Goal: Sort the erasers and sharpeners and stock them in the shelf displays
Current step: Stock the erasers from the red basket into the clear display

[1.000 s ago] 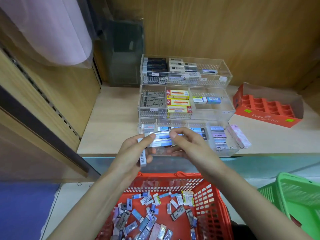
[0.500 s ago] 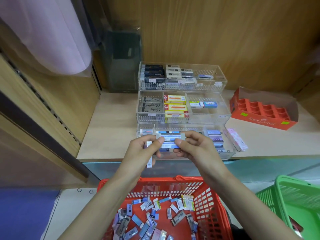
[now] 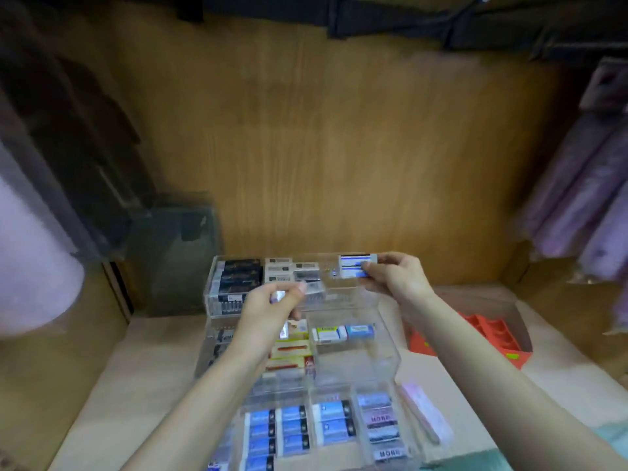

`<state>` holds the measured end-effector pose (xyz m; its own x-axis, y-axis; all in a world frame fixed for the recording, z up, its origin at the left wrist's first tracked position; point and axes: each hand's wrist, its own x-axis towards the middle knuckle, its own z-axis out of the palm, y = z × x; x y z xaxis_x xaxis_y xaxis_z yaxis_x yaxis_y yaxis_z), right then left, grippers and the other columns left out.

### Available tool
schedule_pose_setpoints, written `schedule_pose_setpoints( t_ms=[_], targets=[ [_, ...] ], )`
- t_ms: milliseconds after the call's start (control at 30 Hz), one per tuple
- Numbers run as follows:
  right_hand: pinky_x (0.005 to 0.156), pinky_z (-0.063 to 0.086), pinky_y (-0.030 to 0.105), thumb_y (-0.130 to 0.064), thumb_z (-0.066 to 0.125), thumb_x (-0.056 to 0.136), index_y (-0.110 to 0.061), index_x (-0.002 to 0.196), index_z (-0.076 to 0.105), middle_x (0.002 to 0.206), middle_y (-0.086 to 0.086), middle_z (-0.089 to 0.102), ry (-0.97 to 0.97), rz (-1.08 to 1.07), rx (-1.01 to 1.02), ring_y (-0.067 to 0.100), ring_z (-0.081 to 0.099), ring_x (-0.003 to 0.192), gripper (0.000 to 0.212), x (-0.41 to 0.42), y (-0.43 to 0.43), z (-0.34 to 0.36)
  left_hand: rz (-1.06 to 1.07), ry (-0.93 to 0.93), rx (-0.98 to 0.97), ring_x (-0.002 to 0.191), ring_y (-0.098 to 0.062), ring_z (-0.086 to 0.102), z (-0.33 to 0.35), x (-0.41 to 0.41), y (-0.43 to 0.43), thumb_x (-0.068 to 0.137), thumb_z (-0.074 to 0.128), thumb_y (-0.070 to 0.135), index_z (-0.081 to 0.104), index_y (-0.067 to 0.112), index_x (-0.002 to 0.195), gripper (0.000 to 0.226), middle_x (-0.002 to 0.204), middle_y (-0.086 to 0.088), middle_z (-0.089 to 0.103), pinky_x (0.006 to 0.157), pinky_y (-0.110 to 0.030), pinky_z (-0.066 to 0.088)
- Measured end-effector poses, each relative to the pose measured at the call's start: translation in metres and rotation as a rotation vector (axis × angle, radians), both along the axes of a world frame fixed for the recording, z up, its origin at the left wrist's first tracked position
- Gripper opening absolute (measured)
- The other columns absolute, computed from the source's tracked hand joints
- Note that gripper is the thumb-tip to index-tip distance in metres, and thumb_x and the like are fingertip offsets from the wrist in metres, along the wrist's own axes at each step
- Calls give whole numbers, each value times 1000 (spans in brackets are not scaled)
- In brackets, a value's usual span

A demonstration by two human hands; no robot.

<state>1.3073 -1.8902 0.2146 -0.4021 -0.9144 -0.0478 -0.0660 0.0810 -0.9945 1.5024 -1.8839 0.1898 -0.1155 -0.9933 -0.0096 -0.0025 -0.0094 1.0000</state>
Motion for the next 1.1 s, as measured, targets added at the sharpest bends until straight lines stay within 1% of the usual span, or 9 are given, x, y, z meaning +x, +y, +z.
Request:
schedule_pose_setpoints(
  t_ms=[167, 267, 367, 467, 633, 667, 767, 900, 1100],
  targets=[
    [35, 45, 20, 3, 66, 81, -3, 67, 58, 72, 17, 64, 301, 40, 231, 12, 58, 40, 18, -8, -56, -23, 0, -70, -35, 47, -1, 49, 1, 7, -17, 88, 64, 21, 69, 13, 92, 11, 73, -4, 66, 59, -25, 43],
    [42, 53, 28, 3, 64, 80, -5, 62, 55, 75, 20, 66, 465, 32, 315, 15, 59, 40, 22, -9, -75, -18, 0, -79, -40, 46, -3, 48, -5, 14, -14, 89, 63, 19, 69, 18, 86, 7, 63, -3, 61, 58, -24, 43],
    [72, 57, 34, -2, 71, 78, -6, 64, 50, 91, 17, 67, 566, 68, 419, 27, 68, 73, 25, -6, -86, -15, 7, -61, -5, 49, -8, 49, -13, 20, -11, 88, 64, 21, 70, 15, 84, 9, 54, -1, 57, 56, -25, 41],
    [69, 49, 29, -17, 74, 80, -5, 74, 52, 98, 14, 62, 877, 167, 491, 27, 64, 101, 25, 2, -82, -10, 8, -43, 26, 51, -9, 50, -15, 27, -8, 88, 64, 23, 71, 14, 87, 11, 55, 1, 59, 51, -22, 38],
    [73, 57, 35, -4, 58, 89, -6, 72, 52, 82, 15, 60, 1048, 200, 364, 33, 67, 88, 17, -2, -82, 2, 16, -9, -8, 45, -9, 46, 1, 45, 6, 87, 63, 21, 72, 14, 83, 11, 59, -6, 59, 40, -19, 36],
    [78, 56, 36, -3, 58, 89, -3, 84, 60, 90, 17, 64, 1077, 219, 307, 33, 67, 91, 6, -6, -82, 4, 25, 5, -11, 43, -10, 44, 3, 50, 11, 86, 63, 19, 72, 12, 82, 12, 59, -8, 58, 37, -19, 34],
    [88, 45, 25, -11, 64, 87, -8, 120, 62, 117, 11, 64, 1252, 419, 230, 25, 60, 107, 33, -18, -78, 3, 48, 26, 3, 41, -12, 43, 3, 66, 33, 83, 65, 13, 72, 8, 78, 10, 59, -9, 61, 34, -20, 33],
    [89, 42, 31, -31, 63, 87, -23, 117, 63, 116, 1, 65, 1538, 613, 289, 23, 50, 112, 31, -19, -78, -12, 61, -1, 45, 37, -11, 44, -9, 75, 58, 83, 63, 5, 70, 1, 79, 8, 57, -8, 64, 32, -20, 35],
    [90, 31, 31, -38, 64, 85, -30, 114, 59, 111, -1, 64, 1644, 635, 259, 22, 49, 110, 31, -21, -90, -17, 99, 30, 123, 40, -12, 46, -23, 77, 58, 84, 63, 4, 70, 1, 78, 10, 62, -11, 66, 33, -22, 35]
  ],
)
